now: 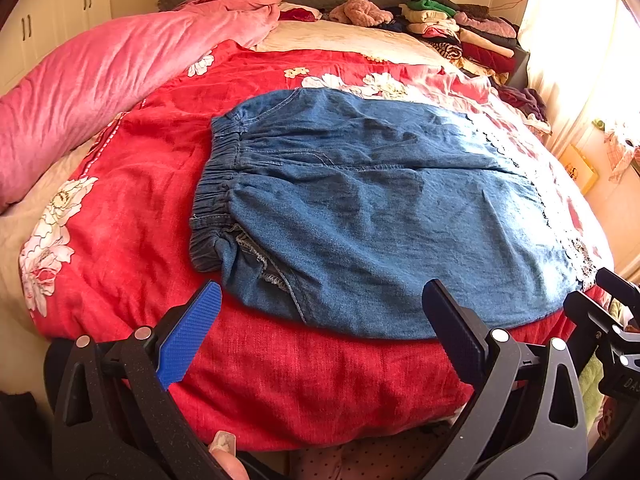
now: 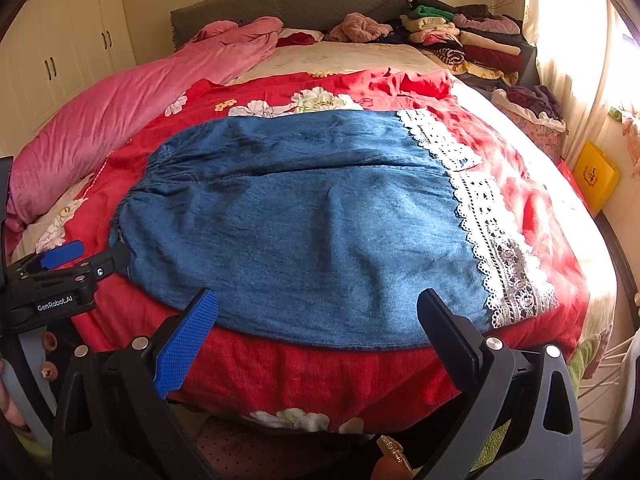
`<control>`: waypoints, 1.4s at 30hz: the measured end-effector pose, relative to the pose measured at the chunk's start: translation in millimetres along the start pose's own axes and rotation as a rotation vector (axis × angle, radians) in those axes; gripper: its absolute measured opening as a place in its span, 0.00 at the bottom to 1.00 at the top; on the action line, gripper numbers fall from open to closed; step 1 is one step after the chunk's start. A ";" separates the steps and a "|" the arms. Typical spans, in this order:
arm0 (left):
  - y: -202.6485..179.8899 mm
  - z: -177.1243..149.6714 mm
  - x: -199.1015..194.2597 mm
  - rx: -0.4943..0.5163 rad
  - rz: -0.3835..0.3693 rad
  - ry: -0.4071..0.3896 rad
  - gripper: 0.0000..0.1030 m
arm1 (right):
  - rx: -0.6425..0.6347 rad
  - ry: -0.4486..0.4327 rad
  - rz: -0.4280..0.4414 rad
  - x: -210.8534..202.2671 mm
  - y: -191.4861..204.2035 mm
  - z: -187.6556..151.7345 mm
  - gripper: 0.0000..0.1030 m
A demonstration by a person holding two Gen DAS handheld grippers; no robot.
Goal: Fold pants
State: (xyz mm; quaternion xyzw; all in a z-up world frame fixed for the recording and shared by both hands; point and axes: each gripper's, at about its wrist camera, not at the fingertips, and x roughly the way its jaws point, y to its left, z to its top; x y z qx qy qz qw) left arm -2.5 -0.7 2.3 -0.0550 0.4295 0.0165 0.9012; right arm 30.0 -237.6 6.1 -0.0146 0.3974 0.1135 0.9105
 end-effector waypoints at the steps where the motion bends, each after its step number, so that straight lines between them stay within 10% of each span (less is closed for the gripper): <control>1: 0.8 0.1 0.3 -0.001 -0.001 0.000 0.92 | 0.001 -0.001 0.000 0.0 0.0 0.0 0.96; 42: 71.8 68.3 45.8 -0.110 0.087 0.009 0.92 | -0.116 0.006 0.045 82.0 41.0 101.2 0.96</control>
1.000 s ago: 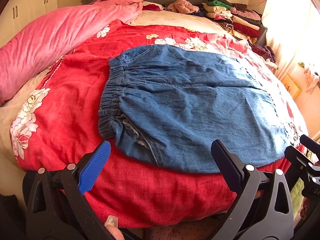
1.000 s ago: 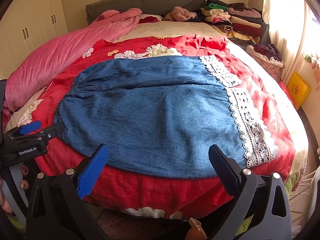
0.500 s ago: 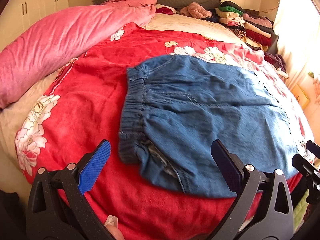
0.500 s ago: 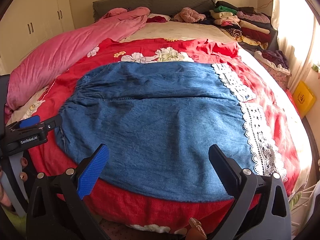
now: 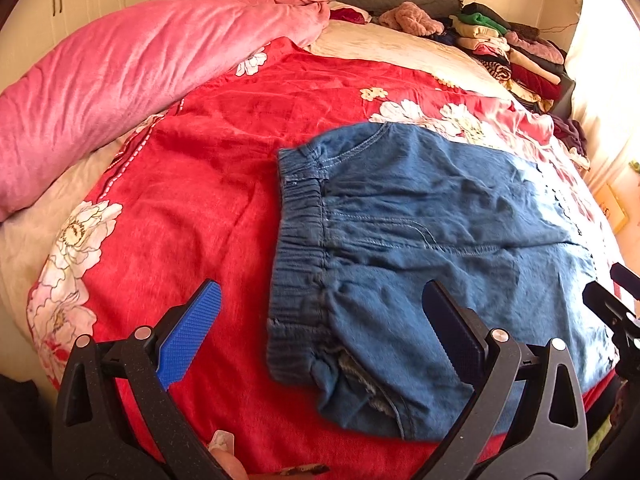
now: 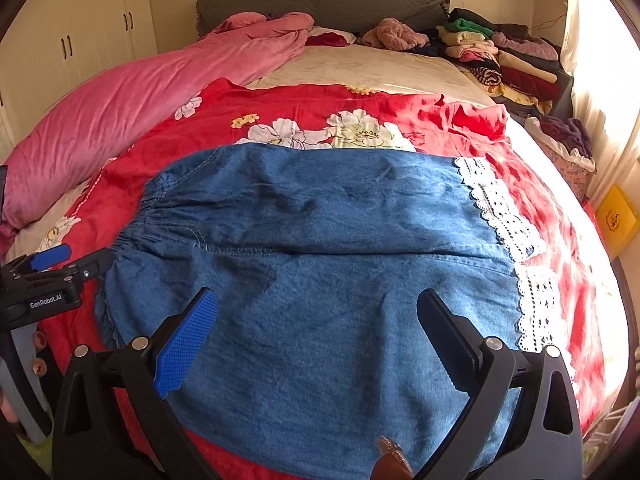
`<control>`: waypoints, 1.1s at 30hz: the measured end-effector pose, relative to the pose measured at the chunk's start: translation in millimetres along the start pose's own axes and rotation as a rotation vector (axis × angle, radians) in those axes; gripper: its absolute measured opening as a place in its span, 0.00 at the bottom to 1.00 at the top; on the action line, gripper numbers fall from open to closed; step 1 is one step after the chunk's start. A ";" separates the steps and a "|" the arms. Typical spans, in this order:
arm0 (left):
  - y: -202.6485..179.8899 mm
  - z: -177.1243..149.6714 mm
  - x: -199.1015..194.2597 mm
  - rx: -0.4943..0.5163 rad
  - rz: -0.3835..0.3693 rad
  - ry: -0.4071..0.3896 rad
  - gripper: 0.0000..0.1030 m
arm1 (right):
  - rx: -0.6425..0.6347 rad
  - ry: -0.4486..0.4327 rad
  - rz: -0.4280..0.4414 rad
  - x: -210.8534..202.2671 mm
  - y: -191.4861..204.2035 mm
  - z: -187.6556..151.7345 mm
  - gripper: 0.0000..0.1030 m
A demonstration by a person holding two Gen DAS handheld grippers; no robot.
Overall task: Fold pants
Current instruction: 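Move both tools toward the elastic cuff edge of the denim pants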
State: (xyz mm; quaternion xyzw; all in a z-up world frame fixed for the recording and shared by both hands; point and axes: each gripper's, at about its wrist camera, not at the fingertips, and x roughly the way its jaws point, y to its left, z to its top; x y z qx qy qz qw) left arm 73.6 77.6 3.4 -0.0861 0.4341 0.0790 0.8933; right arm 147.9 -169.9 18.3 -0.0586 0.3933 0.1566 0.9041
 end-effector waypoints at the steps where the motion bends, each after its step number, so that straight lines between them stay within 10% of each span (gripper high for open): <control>1: 1.0 2.0 2.0 -0.001 -0.003 0.003 0.92 | -0.004 0.003 -0.001 3.0 0.3 2.9 0.96; 33: 53.4 100.2 120.6 -0.049 0.008 0.133 0.92 | -0.244 0.089 0.000 150.2 32.6 121.7 0.96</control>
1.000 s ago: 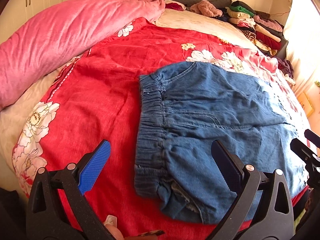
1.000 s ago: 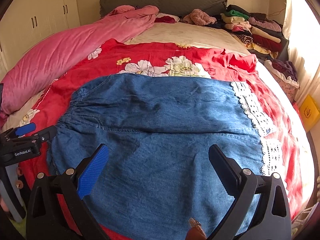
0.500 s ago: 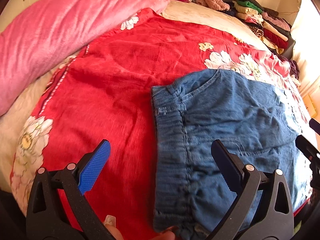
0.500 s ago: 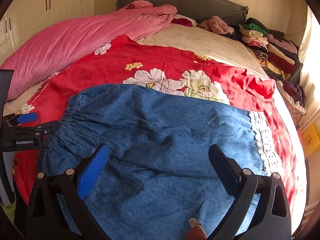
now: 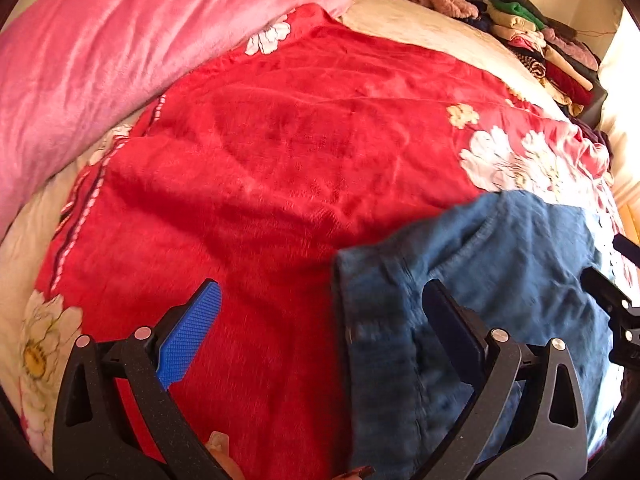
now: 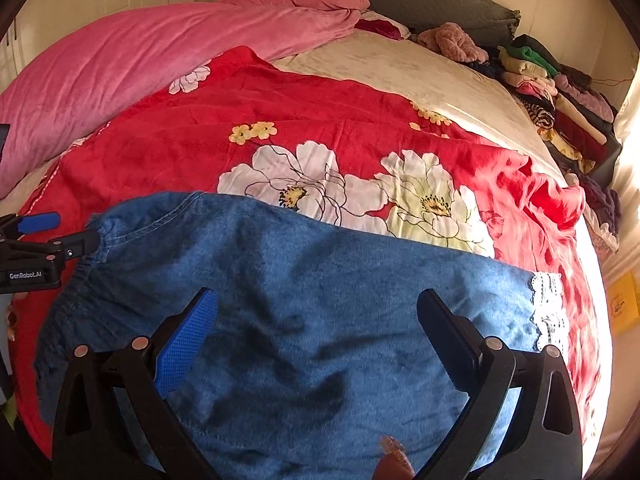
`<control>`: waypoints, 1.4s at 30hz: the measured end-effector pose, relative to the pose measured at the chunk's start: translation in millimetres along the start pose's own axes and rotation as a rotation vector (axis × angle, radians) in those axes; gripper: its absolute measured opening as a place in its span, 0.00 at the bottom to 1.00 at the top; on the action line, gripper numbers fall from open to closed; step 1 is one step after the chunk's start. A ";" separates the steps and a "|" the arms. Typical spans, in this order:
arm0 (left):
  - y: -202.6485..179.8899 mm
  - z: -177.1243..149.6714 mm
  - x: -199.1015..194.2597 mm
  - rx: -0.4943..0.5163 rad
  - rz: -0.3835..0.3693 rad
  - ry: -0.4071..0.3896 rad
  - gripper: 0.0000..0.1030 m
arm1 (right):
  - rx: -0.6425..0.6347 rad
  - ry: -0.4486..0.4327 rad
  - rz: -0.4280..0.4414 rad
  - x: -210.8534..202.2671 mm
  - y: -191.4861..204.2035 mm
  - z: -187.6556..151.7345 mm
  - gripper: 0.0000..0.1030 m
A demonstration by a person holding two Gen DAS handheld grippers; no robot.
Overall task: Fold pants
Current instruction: 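Move both tools toward the elastic cuff edge of the denim pants, then grasp the denim edge with the left tool while the right tool grasps beside it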
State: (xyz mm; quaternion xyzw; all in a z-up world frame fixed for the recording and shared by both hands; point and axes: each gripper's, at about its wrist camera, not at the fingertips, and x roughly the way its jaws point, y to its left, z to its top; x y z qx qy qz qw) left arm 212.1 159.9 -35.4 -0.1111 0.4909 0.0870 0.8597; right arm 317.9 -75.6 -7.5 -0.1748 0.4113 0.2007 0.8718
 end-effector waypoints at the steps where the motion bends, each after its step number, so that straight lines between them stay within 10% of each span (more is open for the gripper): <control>1: 0.0 2.0 4.0 0.002 0.002 0.003 0.92 | -0.009 0.002 0.001 4.8 -0.2 3.4 0.96; 5: -3.3 4.2 10.9 0.025 -0.017 -0.012 0.88 | -0.036 0.020 0.021 23.8 -0.4 15.7 0.96; 10: -13.8 0.3 14.7 0.066 -0.119 -0.035 0.31 | -0.092 0.040 0.029 41.3 6.5 20.9 0.96; 26: -31.9 -33.4 -65.8 0.198 -0.171 -0.221 0.25 | -0.335 -0.020 0.037 39.8 37.1 22.9 0.94; 31: -32.1 -47.9 -63.6 0.201 -0.175 -0.203 0.25 | -0.367 -0.013 0.120 32.2 50.2 9.1 0.28; 42: -23.6 -59.9 -74.2 0.180 -0.175 -0.213 0.25 | -0.106 -0.099 0.249 -36.3 20.8 -28.7 0.16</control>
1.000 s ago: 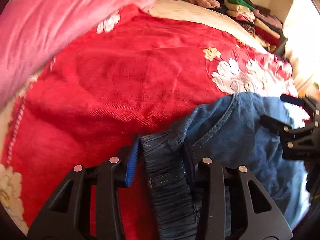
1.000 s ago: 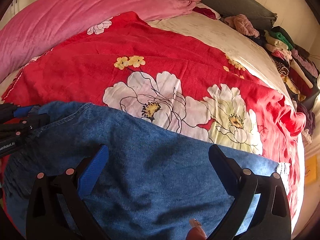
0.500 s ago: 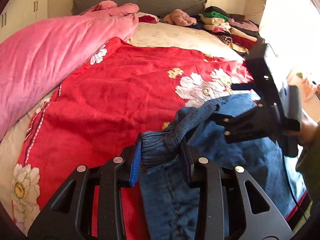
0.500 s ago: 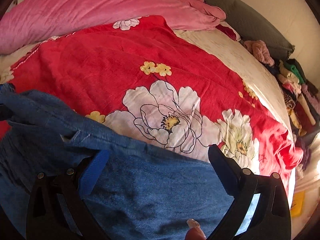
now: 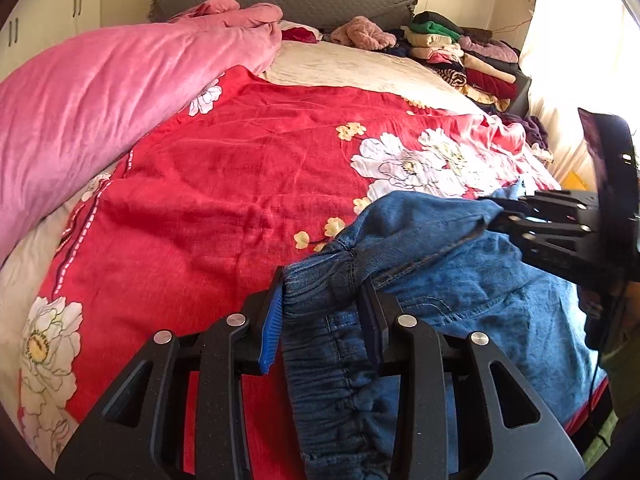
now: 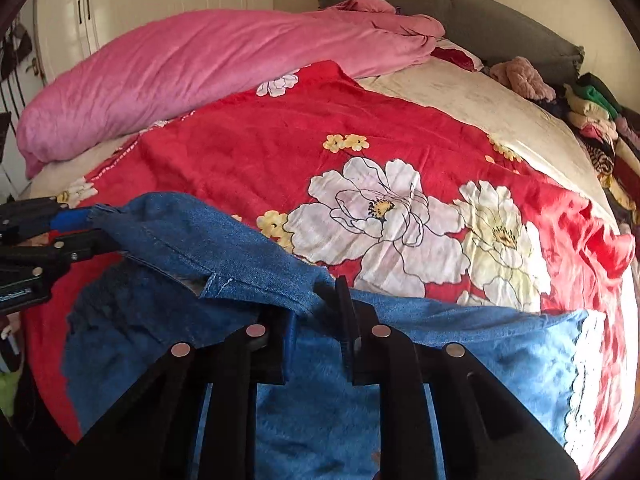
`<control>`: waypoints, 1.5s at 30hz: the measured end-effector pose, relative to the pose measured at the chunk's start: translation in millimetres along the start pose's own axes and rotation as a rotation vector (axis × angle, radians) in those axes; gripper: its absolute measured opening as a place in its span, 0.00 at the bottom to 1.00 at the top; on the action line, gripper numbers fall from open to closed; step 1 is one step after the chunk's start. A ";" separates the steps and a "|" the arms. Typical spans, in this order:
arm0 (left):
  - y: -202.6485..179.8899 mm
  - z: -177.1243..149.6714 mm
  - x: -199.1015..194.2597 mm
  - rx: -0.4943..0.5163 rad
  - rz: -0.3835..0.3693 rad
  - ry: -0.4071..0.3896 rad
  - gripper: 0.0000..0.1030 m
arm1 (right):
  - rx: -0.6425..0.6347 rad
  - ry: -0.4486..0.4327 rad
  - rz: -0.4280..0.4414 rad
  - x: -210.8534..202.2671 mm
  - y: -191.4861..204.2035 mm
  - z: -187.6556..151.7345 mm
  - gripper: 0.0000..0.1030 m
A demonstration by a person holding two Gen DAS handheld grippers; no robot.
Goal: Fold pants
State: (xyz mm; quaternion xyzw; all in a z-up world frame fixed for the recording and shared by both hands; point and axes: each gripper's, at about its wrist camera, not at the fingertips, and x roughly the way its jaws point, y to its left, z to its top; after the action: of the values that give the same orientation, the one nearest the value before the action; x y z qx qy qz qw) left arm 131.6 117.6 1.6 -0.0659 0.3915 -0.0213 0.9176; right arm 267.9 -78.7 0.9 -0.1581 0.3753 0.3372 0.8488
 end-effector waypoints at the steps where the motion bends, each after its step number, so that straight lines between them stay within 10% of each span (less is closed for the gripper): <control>1: -1.5 -0.7 -2.2 0.000 -0.002 -0.002 0.25 | 0.012 -0.008 0.009 -7.8 1.6 -3.9 0.16; 21: -12.9 -45.7 -55.1 0.021 -0.071 0.033 0.28 | 0.159 -0.056 0.192 -103.7 51.5 -96.8 0.14; 45: 0.6 -87.1 -67.2 -0.003 -0.023 0.152 0.51 | 0.072 0.069 0.207 -91.8 103.8 -154.4 0.14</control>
State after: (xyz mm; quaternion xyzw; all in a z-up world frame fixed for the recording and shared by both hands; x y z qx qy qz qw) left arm 22.2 115.2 -10.0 -0.0697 0.4594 -0.0361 0.8848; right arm 69.2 -125.9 -35.5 -0.0995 0.4304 0.4037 0.8012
